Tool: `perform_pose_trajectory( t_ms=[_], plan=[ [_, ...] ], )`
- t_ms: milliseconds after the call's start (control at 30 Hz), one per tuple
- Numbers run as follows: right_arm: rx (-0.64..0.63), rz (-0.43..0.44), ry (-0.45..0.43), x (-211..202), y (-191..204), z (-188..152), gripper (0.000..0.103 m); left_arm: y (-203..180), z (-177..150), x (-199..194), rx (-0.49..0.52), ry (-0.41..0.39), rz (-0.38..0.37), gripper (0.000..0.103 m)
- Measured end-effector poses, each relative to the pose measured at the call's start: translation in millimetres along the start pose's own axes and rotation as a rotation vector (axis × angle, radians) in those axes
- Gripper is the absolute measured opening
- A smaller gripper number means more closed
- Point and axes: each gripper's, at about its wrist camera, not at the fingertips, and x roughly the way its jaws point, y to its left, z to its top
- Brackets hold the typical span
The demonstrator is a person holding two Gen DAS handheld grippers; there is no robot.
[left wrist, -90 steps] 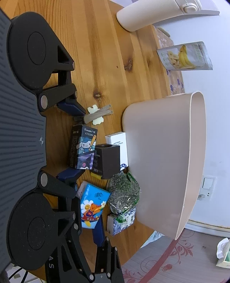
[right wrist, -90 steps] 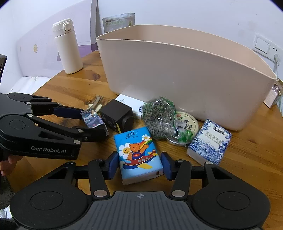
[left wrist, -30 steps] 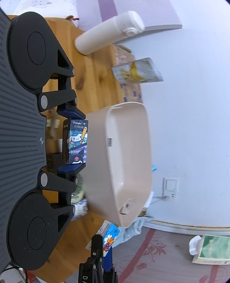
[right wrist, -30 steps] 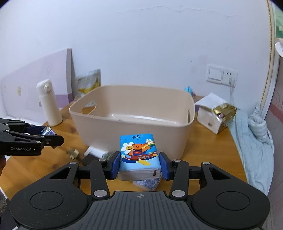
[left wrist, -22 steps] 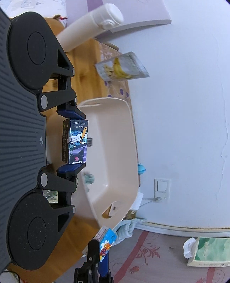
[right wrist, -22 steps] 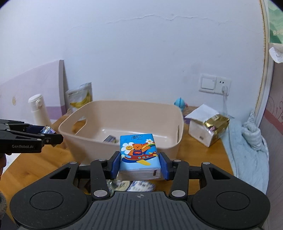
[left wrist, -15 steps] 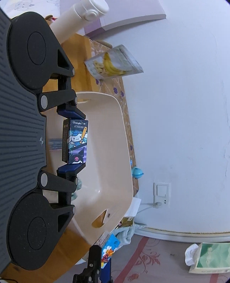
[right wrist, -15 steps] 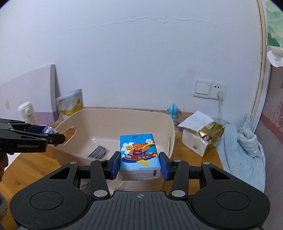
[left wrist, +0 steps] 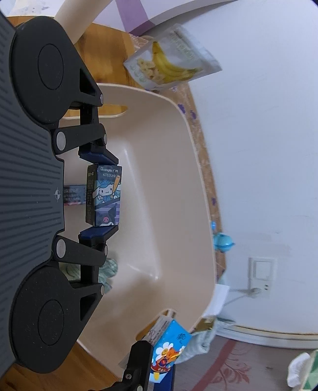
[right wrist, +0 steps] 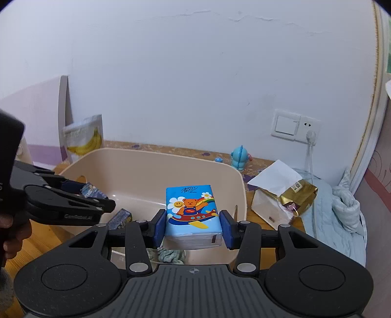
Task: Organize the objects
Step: 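Lift both items over the bin and open both tools to release them, then withdraw both tools from the bin toward the remaining items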
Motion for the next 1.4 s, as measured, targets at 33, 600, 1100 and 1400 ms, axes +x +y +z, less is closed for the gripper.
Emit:
perform_pose_trajectory(
  t_ms=[33,600,1100,1400],
  plan=[
    [-0.004,0.000,0.007,3.3,0.5,0.3,0.044,-0.5,0.0,2.8,0.002,0.013,0.000,0.052],
    [-0.037,-0.009,0.126,41.0,12.6,-5.9,0.044,-1.0,-7.6,10.6,0.023,0.077,0.001,0.054],
    [-0.024,-0.011,0.050,3.2,14.5,-5.2,0.074,11.8,-14.6,-52.2,-0.013,-0.061,0.004,0.081],
    [-0.044,-0.022,-0.007,-31.9,23.4,-8.0,0.089,21.2,-31.6,-94.9,-0.027,-0.128,0.021,0.087]
  ],
)
